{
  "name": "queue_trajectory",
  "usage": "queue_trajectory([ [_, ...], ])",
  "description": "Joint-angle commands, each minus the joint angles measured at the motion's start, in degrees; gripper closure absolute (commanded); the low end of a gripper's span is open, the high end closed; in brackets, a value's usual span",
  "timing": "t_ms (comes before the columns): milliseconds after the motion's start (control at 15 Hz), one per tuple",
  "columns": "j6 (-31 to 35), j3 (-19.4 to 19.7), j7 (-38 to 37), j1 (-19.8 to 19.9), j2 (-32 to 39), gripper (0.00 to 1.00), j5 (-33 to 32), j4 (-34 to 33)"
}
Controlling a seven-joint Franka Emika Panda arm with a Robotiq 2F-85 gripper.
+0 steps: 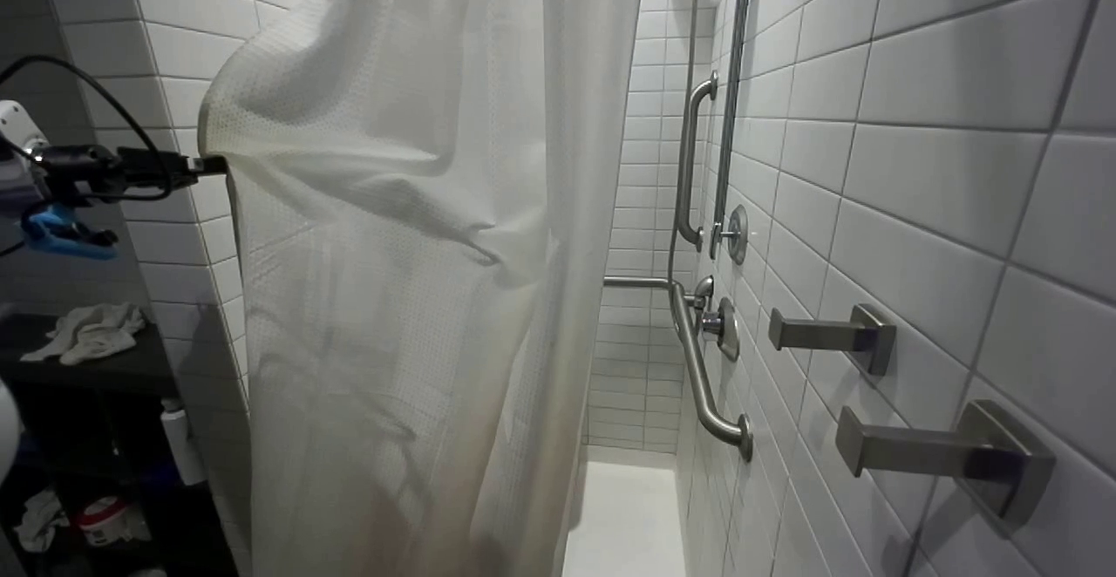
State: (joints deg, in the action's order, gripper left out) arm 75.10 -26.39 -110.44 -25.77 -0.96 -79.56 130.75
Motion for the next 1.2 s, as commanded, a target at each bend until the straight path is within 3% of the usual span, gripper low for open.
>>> queue_trajectory([
  [0,-4.3,-0.1,-1.3,-0.3,4.4,0.99,-3.1,-5.3],
  [400,-7.1,0.1,-2.4,-0.7,7.5,0.99,-4.7,-9.3],
  [733,-5.0,-1.7,-5.6,-2.3,3.3,0.99,-4.4,-1.9],
  [1133,-5.7,-2.2,-5.8,-3.0,4.3,0.99,-4.7,-1.2],
])
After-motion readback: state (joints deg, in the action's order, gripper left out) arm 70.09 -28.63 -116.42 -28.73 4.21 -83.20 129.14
